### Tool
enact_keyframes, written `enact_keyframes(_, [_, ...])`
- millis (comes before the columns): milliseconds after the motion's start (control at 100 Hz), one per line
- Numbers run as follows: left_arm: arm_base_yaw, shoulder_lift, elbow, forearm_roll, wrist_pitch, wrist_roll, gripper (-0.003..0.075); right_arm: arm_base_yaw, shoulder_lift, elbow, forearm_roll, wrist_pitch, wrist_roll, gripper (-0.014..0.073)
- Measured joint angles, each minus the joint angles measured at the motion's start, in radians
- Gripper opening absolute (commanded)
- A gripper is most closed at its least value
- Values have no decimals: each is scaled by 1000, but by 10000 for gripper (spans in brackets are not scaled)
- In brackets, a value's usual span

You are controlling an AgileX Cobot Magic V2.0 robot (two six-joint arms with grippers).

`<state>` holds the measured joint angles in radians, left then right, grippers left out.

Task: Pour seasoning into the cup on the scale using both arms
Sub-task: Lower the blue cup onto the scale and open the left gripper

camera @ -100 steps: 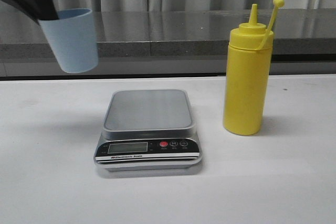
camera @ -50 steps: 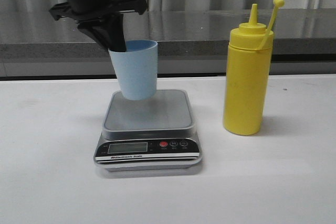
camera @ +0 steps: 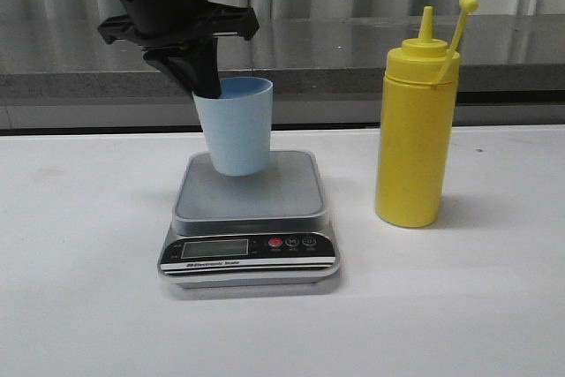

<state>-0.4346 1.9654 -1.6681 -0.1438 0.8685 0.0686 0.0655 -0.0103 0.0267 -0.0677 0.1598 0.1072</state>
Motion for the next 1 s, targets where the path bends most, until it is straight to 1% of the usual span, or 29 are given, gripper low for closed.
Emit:
enact_keyframes(550, [0, 21, -3, 4, 10, 2, -19, 0, 0, 0, 0, 0, 0, -67])
enact_keyframes(620, [0, 21, -3, 4, 10, 2, -7, 0, 0, 0, 0, 0, 0, -67])
enact_keyframes(670, [0, 21, -3, 4, 10, 2, 27, 0, 0, 0, 0, 0, 0, -67])
enact_keyframes(720, [0, 21, -3, 4, 12, 2, 86, 0, 0, 0, 0, 0, 0, -67])
enact_keyframes(790, [0, 21, -3, 4, 12, 2, 206, 0, 0, 0, 0, 0, 0, -67])
enact_keyframes(840, [0, 21, -3, 4, 16, 2, 316, 0, 0, 0, 0, 0, 0, -67])
enact_keyframes(860, [0, 21, -3, 4, 18, 2, 343, 0, 0, 0, 0, 0, 0, -67])
enact_keyframes(910, [0, 21, -3, 4, 20, 2, 440, 0, 0, 0, 0, 0, 0, -67])
enact_keyframes(960, [0, 21, -3, 4, 22, 2, 500, 0, 0, 0, 0, 0, 0, -67])
enact_keyframes(1000, [-1, 21, -3, 4, 22, 2, 525, 0, 0, 0, 0, 0, 0, -67])
